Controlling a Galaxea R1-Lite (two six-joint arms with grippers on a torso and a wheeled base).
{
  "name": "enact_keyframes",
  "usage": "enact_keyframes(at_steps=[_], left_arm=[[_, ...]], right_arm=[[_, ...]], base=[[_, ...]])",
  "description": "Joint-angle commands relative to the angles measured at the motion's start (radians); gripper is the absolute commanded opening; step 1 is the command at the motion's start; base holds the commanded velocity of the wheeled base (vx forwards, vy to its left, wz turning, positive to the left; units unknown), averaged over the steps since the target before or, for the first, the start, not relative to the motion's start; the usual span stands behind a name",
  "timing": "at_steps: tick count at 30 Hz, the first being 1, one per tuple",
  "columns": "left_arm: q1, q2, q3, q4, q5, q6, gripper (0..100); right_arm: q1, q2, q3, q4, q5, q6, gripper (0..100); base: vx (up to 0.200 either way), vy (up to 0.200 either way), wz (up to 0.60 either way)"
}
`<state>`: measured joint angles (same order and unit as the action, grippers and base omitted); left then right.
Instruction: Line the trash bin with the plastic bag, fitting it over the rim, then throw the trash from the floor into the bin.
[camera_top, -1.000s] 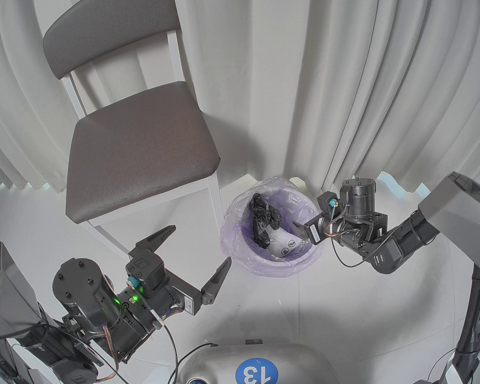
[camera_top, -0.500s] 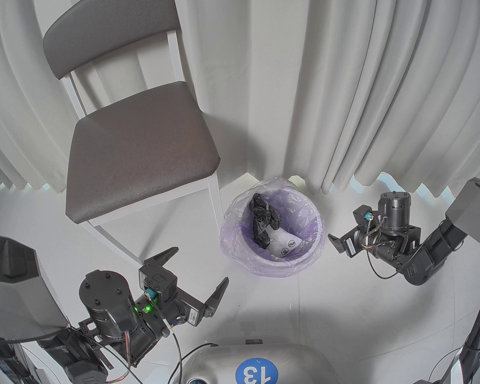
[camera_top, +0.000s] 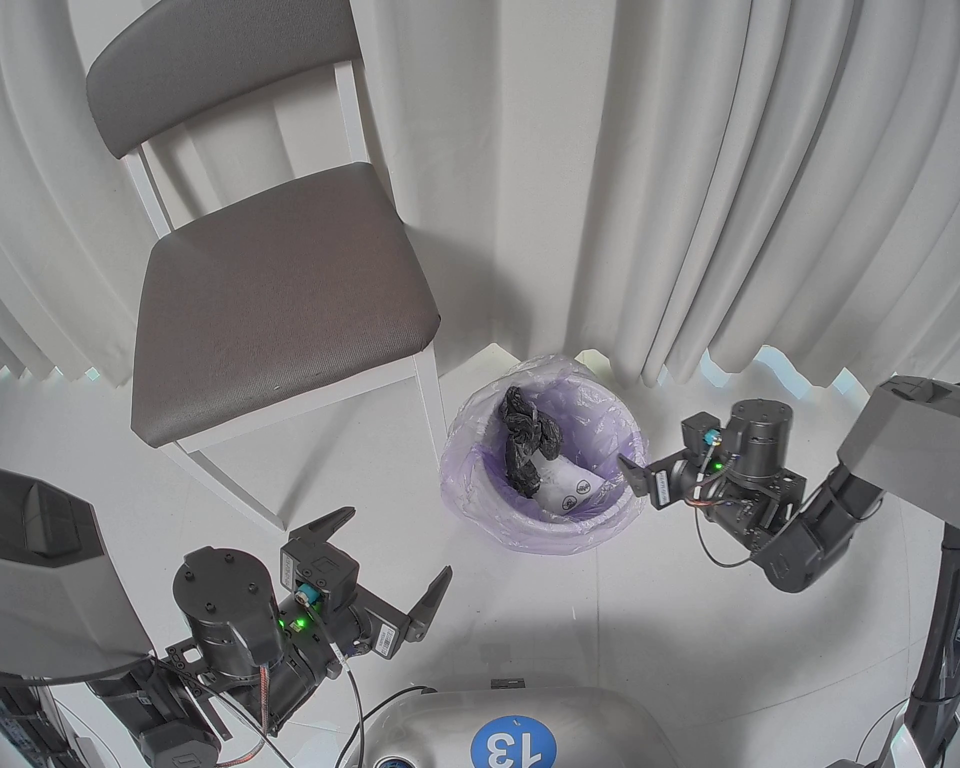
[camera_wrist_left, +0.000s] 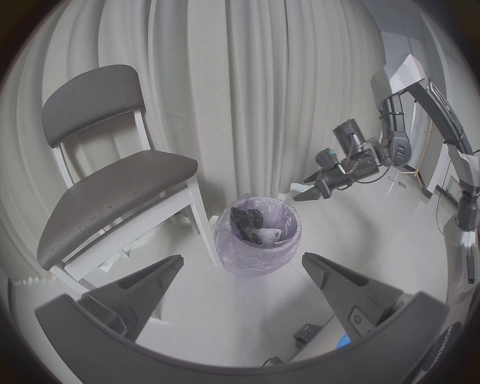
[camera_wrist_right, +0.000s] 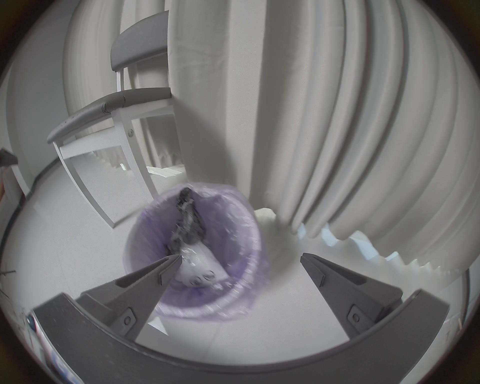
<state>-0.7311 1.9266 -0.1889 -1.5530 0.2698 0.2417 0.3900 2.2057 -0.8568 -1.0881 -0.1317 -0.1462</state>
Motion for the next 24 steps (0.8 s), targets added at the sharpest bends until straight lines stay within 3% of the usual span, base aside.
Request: enact_keyframes(at_steps=[1,5,11,24], left_arm=[[0.007,0.009,0.005,-0.018,0.002,0.001,100],[0.010,0.008,0.005,-0.018,0.002,0.001,100],[0.013,0.011,0.005,-0.018,0.003,0.010,100],[0.021,0.020,0.005,-0.018,0.003,0.010,100]], right_arm=[[0.096,0.138,-0.304,0.220,0.012,0.105,100],[0.099,0.181,-0.442,0.358,0.055,0.111,100],[0.098,0.276,-0.622,0.498,0.060,0.112,100],[0.089,0.423,-0.817,0.536,0.073,0.111,100]], base=[[0.000,0.000,0.00],[0.000,0.000,0.00],[0.000,0.000,0.00],[0.000,0.000,0.00]])
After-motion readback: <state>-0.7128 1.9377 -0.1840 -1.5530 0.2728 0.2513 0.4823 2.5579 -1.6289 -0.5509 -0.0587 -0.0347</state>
